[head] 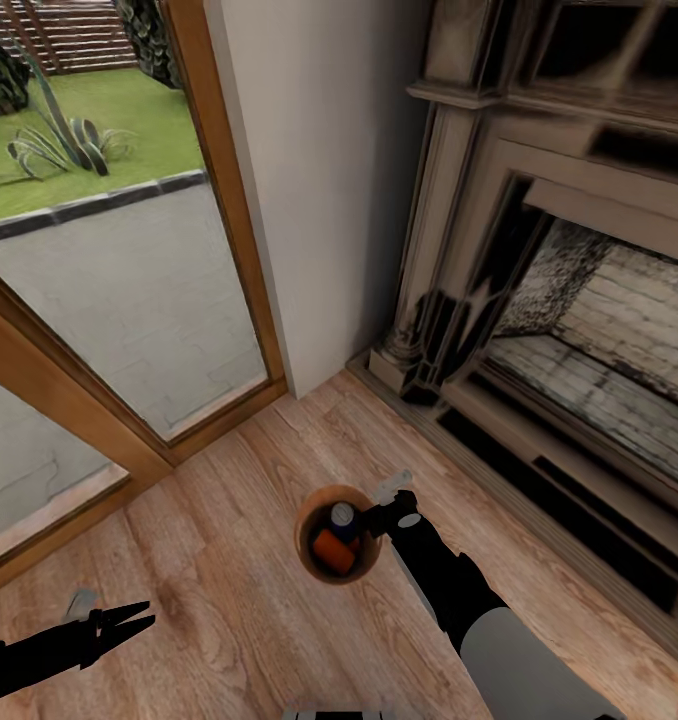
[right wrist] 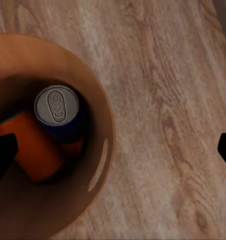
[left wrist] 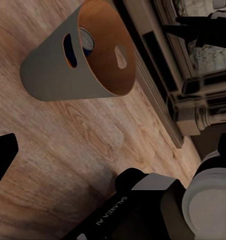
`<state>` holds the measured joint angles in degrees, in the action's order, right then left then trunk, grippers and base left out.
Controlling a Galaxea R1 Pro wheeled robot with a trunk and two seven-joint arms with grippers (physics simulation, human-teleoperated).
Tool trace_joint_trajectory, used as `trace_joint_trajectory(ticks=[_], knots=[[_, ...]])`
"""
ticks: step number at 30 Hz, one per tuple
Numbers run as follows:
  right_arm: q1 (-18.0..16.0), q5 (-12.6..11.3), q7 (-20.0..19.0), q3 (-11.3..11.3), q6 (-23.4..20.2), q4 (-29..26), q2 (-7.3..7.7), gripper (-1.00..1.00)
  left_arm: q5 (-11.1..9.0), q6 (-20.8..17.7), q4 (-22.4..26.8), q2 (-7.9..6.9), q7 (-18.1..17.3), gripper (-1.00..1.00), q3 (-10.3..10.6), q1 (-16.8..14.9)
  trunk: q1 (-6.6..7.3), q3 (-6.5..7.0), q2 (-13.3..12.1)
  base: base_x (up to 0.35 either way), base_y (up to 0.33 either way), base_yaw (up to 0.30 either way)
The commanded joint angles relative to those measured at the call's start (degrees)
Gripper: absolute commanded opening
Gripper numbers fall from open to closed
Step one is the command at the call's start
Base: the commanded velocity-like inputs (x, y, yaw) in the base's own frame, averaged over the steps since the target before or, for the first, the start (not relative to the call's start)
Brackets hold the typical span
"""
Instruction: Put the three can of soda from the living room inside the tash can in the kitchen.
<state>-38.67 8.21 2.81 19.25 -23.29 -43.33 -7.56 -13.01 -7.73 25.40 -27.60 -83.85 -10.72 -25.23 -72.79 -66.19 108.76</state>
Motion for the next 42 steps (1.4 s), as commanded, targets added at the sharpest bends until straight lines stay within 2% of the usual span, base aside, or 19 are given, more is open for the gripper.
trace_joint_trajectory(ticks=[1,21,42], knots=[[0.0,0.0,0.0,0.0,0.0,0.0,0.00,1.00,0.0,0.0,0.0,0.00,0.0,1.00,0.0,0.0,0.23,0.19,-0.4,0.000,0.000,0.000],[0.0,0.0,0.0,0.0,-0.1,0.0,0.00,1.00,0.0,0.0,0.0,0.00,0.0,1.00,0.0,0.0,4.62,3.89,-8.4,0.000,0.000,0.000],[0.0,0.0,0.1,0.0,-0.1,0.2,0.00,1.00,0.0,0.0,0.0,0.14,0.1,1.00,0.2,0.0,9.23,9.46,-16.9,0.000,0.000,0.000]])
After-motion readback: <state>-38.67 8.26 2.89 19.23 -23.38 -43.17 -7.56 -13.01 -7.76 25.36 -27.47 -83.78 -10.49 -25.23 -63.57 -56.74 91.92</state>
